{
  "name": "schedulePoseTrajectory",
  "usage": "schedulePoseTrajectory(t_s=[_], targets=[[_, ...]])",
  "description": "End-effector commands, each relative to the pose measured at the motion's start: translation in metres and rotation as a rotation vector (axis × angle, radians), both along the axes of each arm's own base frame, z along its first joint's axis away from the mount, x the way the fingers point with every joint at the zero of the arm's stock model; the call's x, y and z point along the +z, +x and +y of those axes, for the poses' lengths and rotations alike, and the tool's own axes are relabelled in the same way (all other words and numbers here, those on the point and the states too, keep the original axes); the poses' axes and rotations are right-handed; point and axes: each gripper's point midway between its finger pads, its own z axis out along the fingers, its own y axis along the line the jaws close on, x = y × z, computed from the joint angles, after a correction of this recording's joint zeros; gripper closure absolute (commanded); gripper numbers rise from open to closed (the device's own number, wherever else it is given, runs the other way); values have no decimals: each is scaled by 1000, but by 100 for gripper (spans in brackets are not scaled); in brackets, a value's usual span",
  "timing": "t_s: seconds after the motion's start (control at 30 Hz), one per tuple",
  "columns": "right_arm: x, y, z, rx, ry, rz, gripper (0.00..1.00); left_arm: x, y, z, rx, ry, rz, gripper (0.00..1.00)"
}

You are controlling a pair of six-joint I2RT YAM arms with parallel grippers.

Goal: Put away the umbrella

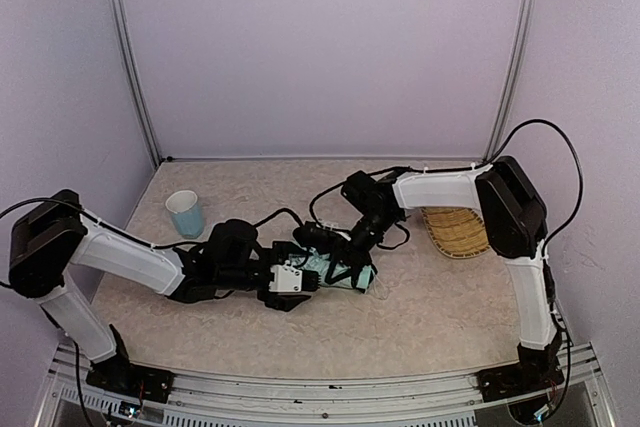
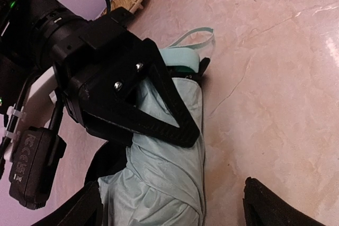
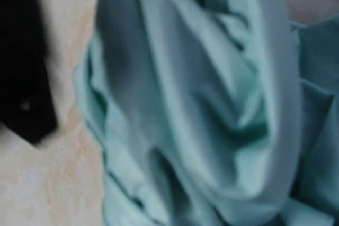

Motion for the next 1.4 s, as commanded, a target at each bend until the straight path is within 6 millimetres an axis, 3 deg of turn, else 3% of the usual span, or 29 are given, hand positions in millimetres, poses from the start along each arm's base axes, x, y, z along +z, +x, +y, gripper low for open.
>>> schedulePoseTrajectory(t_s=[0.0, 0.17, 0.37, 0.43, 0.57, 0.73, 0.9, 1.03, 1.17, 1.37], targets=[[-99, -38, -52, -25, -353, 201, 86, -26, 23, -3, 30, 148, -36, 10], [-117, -36, -59, -22, -407, 194, 85, -44, 43, 1, 89, 198, -38, 10], [-110, -31, -54, -20, -367, 160, 83, -61, 69, 9, 175, 256, -1, 11], [-104, -27, -50, -23, -342, 138, 80, -74, 73, 12, 189, 311, 49, 21], [-89, -13, -42, -55, -290, 65, 65, -95, 62, 16, 185, 389, 171, 45], [-50, 13, -27, -111, -164, -55, 55, -96, 38, 14, 141, 379, 287, 74], [1, 36, -16, -169, -5, -220, 44, -100, 29, 14, 156, 415, 387, 96], [41, 37, -16, -186, 132, -358, 39, -107, 31, 14, 197, 454, 503, 100], [67, 28, -29, -204, 220, -483, 38, -110, 31, 15, 226, 468, 623, 100], [79, 24, -55, -266, 245, -657, 38, -107, 16, 11, 178, 464, 795, 100]])
